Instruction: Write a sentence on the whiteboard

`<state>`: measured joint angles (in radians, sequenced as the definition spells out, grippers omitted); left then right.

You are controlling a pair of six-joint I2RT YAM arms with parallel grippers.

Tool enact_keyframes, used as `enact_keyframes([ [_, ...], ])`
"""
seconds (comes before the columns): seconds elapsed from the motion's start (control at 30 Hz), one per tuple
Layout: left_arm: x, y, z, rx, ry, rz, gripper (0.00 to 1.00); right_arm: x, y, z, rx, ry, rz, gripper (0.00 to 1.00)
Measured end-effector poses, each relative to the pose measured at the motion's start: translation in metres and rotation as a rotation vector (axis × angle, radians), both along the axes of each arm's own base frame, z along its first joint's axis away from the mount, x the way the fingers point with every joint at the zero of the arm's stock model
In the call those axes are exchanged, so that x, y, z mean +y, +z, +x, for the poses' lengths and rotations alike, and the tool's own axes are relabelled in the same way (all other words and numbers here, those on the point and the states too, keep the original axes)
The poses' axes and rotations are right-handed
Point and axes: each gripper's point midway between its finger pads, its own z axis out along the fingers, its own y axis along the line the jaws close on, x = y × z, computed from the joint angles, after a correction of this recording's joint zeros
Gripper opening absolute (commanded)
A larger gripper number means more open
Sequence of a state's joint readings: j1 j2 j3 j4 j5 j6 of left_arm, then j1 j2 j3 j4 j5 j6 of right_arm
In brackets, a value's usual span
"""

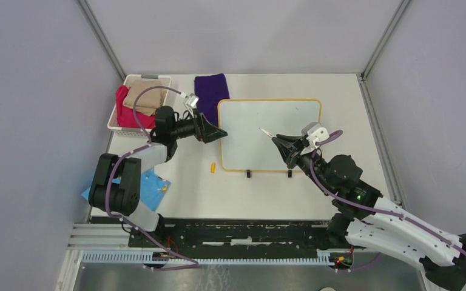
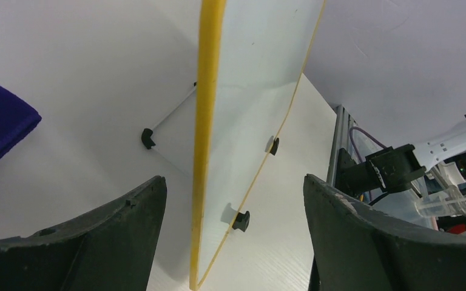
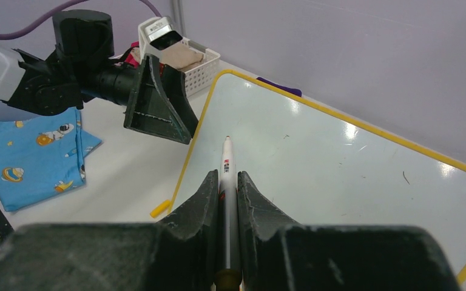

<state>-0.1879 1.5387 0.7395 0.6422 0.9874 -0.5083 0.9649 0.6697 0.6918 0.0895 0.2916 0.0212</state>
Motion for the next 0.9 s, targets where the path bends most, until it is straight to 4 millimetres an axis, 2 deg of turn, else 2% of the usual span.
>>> enact_keyframes([
  [0.1, -0.001, -0.015, -0.002, 0.038, -0.017, 0.005, 0.88, 0.001, 0.000, 0.000, 0.000, 0.004, -0.002, 0.00],
  [0.33, -0.001, -0.031, -0.007, 0.051, -0.045, 0.019, 0.86, 0.001, 0.000, 0.000, 0.000, 0.004, -0.002, 0.00],
  [0.63, -0.002, -0.061, -0.010, 0.094, -0.075, 0.030, 0.77, 0.000, 0.000, -0.001, -0.002, 0.004, -0.001, 0.00],
  [0.9, -0.003, -0.059, -0.013, 0.039, -0.089, 0.000, 0.69, 0.006, -0.004, 0.001, 0.004, 0.015, -0.010, 0.00],
])
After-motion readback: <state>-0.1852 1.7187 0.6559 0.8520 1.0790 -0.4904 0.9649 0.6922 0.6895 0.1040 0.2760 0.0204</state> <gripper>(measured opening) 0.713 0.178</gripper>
